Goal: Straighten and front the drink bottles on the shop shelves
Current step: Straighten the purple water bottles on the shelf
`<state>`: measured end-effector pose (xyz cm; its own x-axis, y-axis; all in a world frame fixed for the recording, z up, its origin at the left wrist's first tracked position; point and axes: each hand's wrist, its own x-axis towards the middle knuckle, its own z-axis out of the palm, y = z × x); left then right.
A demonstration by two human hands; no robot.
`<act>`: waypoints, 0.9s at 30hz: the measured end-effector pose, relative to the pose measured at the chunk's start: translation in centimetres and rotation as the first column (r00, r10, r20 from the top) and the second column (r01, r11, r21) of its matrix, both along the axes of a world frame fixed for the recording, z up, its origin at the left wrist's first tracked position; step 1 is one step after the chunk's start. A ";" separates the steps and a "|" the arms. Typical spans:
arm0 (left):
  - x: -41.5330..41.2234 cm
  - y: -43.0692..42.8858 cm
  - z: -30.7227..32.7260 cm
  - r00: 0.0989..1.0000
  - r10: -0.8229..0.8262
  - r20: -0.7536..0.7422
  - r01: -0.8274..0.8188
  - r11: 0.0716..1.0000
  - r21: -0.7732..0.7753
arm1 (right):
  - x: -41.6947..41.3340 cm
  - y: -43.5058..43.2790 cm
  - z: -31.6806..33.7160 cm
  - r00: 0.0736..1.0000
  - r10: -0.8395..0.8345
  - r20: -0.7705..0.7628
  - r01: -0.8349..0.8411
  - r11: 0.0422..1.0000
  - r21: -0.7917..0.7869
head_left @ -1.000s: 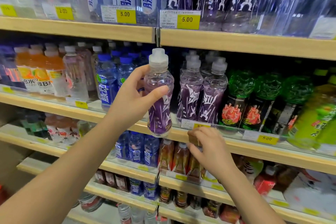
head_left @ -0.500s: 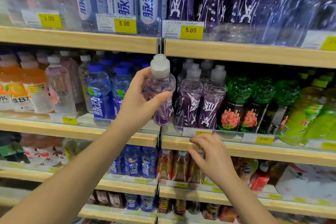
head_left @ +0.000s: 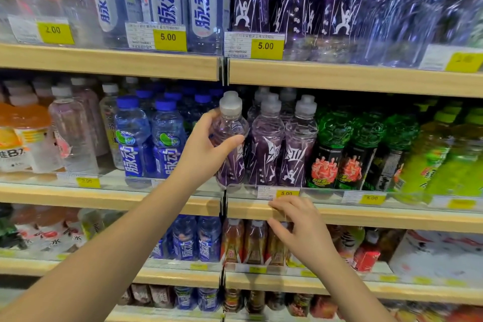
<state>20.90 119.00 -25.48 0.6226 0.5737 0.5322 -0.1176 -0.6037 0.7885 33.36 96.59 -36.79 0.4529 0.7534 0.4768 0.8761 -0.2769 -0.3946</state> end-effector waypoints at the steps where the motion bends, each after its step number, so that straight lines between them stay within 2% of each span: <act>1: 0.1 0.1 0.0 1.000 0.014 -0.019 -0.014 1.000 0.002 | 0.0 0.0 0.0 1.000 0.003 0.000 -0.003 1.000 0.001; 6: 0.9 0.9 0.3 0.994 0.048 -0.103 -0.045 0.999 0.029 | 0.2 -0.1 -0.2 1.000 0.015 -0.006 -0.015 1.000 0.008; 16: 1.7 2.3 1.2 0.974 0.003 -0.227 0.003 1.000 0.026 | 0.5 0.1 -0.5 1.000 0.012 0.006 -0.012 1.000 0.010; 27: 1.5 1.5 0.1 0.976 -0.020 -0.215 0.022 1.000 0.006 | 0.4 0.2 -0.8 1.000 -0.012 -0.004 0.012 1.000 0.020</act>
